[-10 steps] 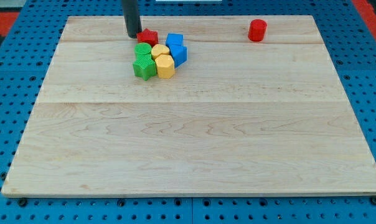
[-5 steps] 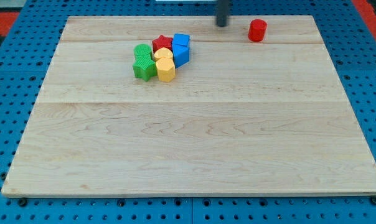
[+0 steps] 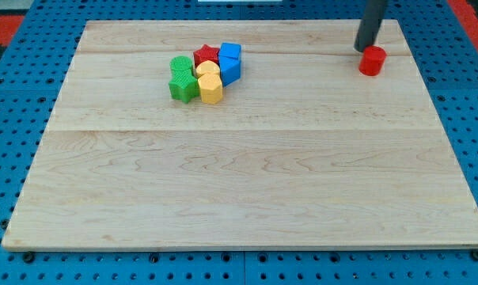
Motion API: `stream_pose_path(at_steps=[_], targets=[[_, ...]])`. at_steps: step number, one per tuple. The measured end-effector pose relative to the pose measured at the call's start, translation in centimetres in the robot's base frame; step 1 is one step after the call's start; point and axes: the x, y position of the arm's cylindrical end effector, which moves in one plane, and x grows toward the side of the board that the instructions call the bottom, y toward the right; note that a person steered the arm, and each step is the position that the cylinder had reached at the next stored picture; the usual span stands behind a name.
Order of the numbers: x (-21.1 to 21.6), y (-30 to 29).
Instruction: Put the red circle into the group of blocks
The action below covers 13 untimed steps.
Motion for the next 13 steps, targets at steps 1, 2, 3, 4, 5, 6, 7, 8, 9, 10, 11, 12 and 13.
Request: stream_pose_path(at_steps=[1, 2, 3, 4, 5, 6, 7, 8, 9, 10, 11, 12, 13], targets=[[1.1, 0.2], [1.0, 1.5], [1.0, 3.7], [3.4, 3.0], [5.6, -2.3], [8.6, -5.7], [11.0, -2.2], [12.3, -5.3], [12.0, -11.6], [10.8, -17.3], [10.6, -16.8], [9.9, -14.3], [9.5, -17.1]])
